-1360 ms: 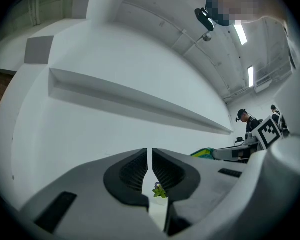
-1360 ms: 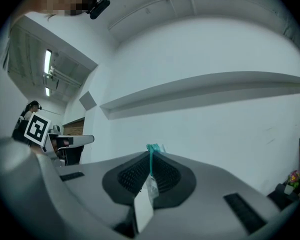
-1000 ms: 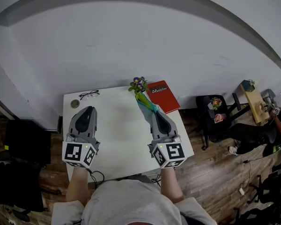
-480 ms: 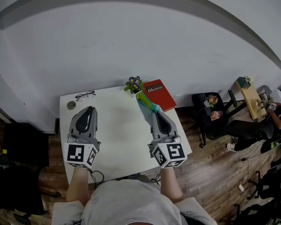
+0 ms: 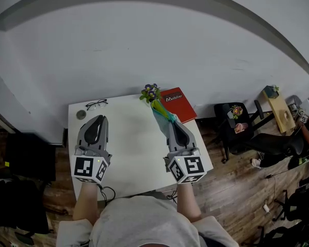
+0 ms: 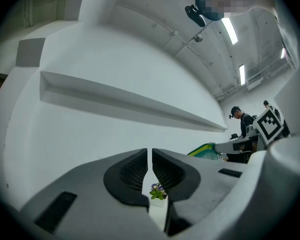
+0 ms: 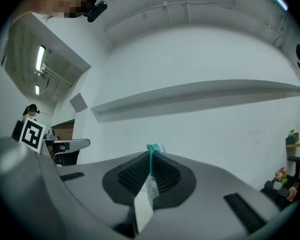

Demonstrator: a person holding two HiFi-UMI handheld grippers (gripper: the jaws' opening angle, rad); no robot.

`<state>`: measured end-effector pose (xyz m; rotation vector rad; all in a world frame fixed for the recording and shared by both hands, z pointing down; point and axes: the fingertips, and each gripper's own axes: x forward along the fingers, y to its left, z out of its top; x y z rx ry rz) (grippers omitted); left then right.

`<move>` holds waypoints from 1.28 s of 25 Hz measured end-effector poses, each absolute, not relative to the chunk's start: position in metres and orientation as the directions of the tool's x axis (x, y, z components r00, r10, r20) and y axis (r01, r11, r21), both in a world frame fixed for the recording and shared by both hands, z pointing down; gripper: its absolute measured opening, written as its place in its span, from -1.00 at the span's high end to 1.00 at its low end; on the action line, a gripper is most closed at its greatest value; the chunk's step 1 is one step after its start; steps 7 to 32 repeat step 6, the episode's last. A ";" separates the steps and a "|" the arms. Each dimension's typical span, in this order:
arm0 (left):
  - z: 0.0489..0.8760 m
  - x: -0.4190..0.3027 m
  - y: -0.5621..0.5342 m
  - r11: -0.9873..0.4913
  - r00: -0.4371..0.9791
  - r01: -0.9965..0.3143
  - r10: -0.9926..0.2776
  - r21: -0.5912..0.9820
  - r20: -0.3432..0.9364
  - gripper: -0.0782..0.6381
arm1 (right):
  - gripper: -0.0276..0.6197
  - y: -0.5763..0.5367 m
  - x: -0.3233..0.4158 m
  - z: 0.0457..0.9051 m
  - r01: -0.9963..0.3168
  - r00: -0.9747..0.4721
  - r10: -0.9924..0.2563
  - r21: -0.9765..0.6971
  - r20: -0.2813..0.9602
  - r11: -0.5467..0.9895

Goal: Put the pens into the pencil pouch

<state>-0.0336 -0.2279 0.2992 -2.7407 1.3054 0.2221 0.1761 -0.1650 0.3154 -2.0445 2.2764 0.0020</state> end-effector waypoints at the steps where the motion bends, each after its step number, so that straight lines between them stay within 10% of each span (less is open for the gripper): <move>1: 0.299 -0.034 -0.228 -0.627 0.620 -0.779 -0.765 -0.023 -0.174 0.64 | 0.81 -0.166 0.176 0.315 -0.992 -0.107 -0.992 -0.054 -0.063 0.111; 32: 0.297 -0.034 -0.233 -0.623 0.616 -0.782 -0.767 -0.017 -0.180 0.64 | 0.80 -0.170 0.177 0.314 -0.992 -0.110 -0.992 -0.053 -0.068 0.114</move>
